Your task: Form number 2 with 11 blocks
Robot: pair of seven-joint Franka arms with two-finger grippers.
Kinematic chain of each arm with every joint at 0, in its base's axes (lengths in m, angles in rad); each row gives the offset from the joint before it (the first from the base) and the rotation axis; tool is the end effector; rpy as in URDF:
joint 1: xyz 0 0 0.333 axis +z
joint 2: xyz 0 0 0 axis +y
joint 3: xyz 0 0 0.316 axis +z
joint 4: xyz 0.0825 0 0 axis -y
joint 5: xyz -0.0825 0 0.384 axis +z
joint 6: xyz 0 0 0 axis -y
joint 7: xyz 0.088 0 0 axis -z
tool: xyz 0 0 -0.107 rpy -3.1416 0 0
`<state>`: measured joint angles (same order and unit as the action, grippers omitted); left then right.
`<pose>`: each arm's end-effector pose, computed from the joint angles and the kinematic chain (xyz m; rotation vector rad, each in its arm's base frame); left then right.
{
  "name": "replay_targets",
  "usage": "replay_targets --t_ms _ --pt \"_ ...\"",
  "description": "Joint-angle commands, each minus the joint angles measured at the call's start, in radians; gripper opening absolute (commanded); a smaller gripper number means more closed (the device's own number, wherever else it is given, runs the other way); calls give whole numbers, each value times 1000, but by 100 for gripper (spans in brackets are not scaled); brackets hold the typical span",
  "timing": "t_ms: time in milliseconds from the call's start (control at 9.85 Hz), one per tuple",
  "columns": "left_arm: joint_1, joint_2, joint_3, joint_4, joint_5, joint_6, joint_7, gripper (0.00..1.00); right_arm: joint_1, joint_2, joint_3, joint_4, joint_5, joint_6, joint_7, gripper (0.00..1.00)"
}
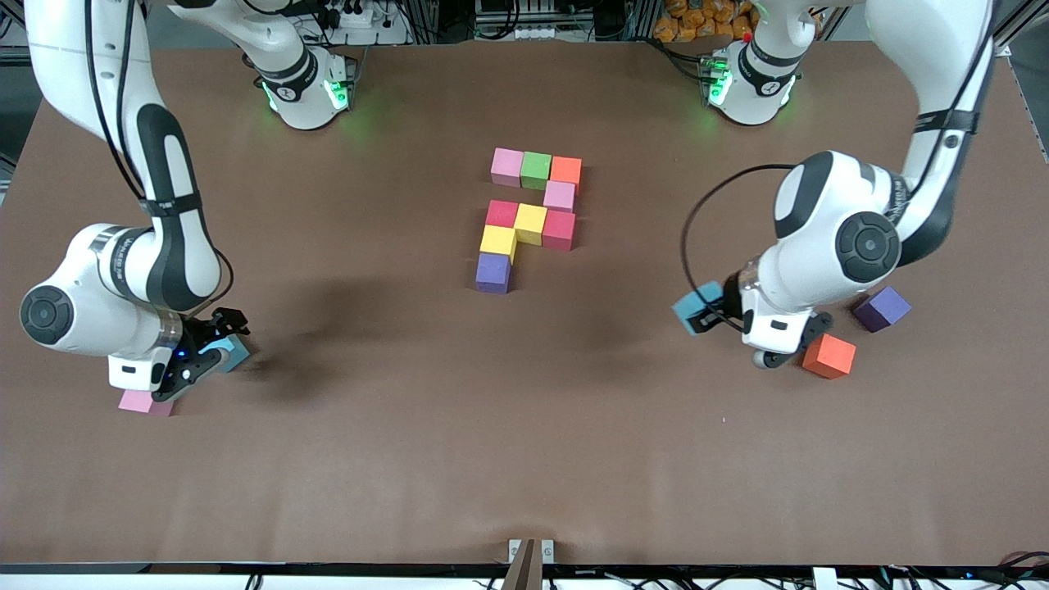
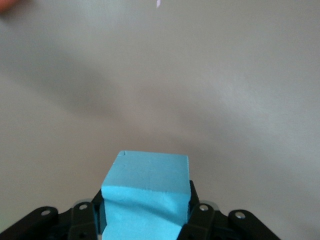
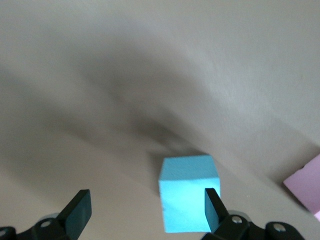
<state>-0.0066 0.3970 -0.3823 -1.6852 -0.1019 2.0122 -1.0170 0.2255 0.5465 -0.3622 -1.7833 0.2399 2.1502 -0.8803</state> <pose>0.6110 -0.2302 0.3813 2.7974 1.0177 -0.2788 0.6381 -0.0609 0.2538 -2.9157 -0.9555 0.1794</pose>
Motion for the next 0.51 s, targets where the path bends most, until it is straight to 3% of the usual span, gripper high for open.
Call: replay_targets --t_ms 0,406 --pt "-59 28 0 16 -41 34 -249 0 -43 16 14 -21 7 58 -71 100" --pt "-139 66 6 15 -12 89 -530 0 -63 62 15 -21 56 75 -104 100"
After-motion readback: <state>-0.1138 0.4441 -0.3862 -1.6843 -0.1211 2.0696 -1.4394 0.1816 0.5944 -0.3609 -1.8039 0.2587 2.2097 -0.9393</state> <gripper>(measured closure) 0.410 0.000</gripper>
